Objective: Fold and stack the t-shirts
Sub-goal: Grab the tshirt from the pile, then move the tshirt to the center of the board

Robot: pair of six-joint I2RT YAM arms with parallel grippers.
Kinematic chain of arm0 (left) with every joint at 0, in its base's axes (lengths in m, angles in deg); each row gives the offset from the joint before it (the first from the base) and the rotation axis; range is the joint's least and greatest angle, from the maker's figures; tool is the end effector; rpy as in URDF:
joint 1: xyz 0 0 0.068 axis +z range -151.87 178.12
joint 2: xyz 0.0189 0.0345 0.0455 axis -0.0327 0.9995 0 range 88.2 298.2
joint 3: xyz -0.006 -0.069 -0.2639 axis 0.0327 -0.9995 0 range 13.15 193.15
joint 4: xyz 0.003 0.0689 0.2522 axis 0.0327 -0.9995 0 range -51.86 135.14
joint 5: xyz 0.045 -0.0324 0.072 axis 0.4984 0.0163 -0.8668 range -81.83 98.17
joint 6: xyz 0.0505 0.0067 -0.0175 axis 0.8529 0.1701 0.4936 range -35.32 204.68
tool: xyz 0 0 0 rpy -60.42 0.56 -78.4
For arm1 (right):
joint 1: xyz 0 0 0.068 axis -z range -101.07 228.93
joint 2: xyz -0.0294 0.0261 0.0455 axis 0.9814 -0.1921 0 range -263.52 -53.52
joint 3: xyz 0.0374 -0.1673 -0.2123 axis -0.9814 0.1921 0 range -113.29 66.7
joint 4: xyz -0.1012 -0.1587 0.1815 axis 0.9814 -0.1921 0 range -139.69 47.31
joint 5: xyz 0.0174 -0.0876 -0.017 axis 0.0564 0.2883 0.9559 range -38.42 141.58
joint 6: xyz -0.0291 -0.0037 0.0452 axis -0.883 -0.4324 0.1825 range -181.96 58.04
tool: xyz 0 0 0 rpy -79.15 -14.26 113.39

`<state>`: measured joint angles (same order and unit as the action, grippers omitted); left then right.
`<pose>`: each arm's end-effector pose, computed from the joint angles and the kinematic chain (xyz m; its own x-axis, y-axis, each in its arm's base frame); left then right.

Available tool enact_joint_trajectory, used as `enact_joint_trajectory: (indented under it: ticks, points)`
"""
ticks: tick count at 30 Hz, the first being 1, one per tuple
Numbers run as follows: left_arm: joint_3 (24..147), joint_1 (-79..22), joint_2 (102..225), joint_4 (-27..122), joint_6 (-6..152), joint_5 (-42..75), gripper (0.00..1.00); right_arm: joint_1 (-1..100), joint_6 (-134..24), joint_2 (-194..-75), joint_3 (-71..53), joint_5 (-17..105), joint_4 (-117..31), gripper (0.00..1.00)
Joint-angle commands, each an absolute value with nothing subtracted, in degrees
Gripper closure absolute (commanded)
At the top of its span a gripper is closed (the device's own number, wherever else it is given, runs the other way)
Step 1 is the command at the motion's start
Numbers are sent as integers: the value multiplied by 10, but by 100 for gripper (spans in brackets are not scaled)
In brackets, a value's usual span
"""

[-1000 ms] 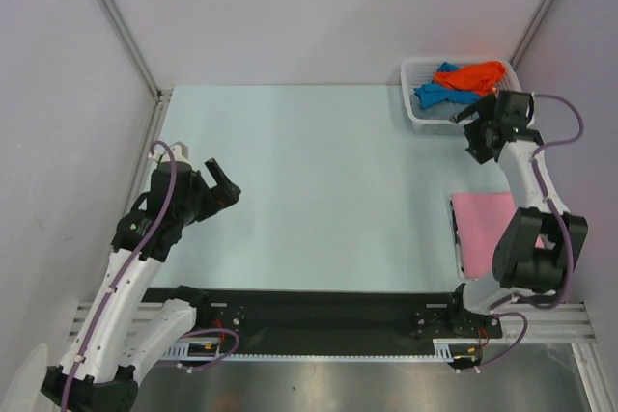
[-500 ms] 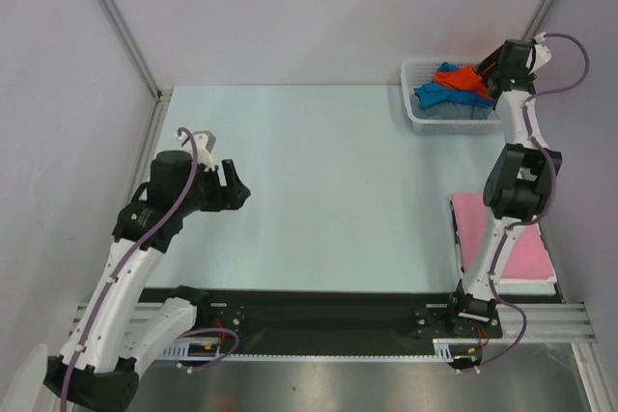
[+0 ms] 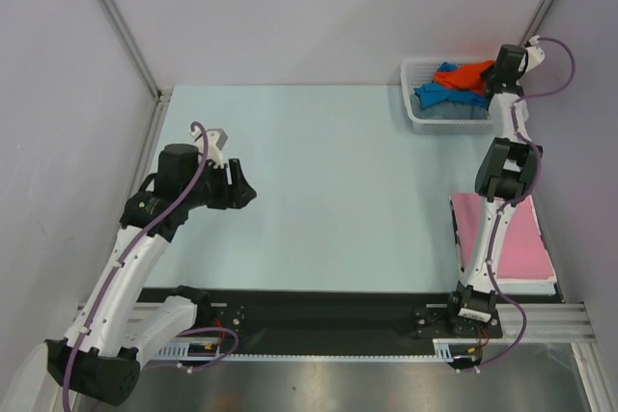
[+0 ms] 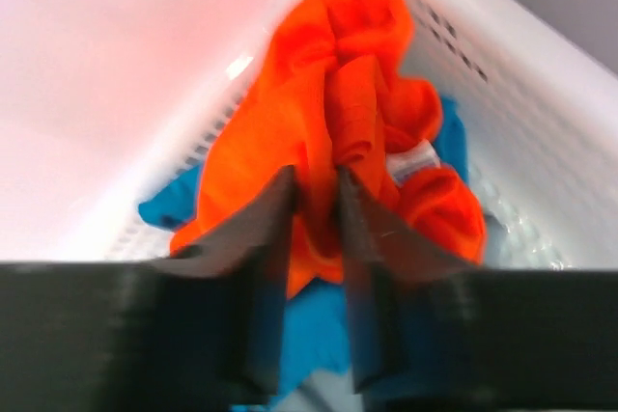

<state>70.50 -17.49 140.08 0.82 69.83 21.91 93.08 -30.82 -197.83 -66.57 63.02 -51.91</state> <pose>0.1708 -0.0565 0.3362 -0.6966 -0.0638 -0.7146 0.2701 0.8994 -0.3436 0.5689 -0.1508 0.2419 -0.0701 0.5403 -0.8385 0.5331 0.7308 0.4263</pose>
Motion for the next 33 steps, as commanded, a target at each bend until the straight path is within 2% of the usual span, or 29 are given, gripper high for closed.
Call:
enact_joint_trajectory:
  ticks: [1,2,6,10,11,12,15,16,21,23,25,27,28,30,31,33]
  points:
    - [736,-173,1402,8,714,227,34,931,-293,-2007,-760,625,-500,82]
    - [739,-173,1401,7,712,224,34,931,-285,-2007,-768,627,-503,100]
    - [751,-173,1401,14,699,229,35,932,-265,-1958,-788,635,-502,100]
    - [768,-173,1391,30,681,248,36,927,-235,-1836,-783,614,-501,100]
    - [775,-173,1384,31,675,254,32,922,-233,-1813,-773,613,-503,100]
    - [777,-173,1380,30,667,258,21,912,-234,-1789,-769,613,-508,100]
    - [778,-173,1351,32,647,264,12,887,-228,-1710,-741,595,-535,100]
    - [780,-173,1344,30,641,263,6,881,-215,-1694,-733,580,-546,100]
    - [791,-172,1302,7,606,272,1,811,-168,-1567,-629,540,-624,100]
    - [800,-173,1296,-6,602,266,0,748,-184,-1519,-592,532,-656,88]
    - [812,-173,1294,-32,603,262,0,706,-183,-1493,-527,521,-687,71]
    - [827,-173,1296,-58,603,258,0,658,-174,-1457,-470,480,-720,63]
    - [828,-173,1296,-66,603,257,0,643,-169,-1444,-442,447,-734,54]
    - [827,-173,1299,-88,594,257,0,596,-175,-1405,-345,411,-758,43]
    - [822,-173,1298,-94,589,257,0,583,-184,-1391,-313,386,-763,26]
    - [794,-173,1295,-99,573,269,0,549,-199,-1357,-210,375,-789,10]
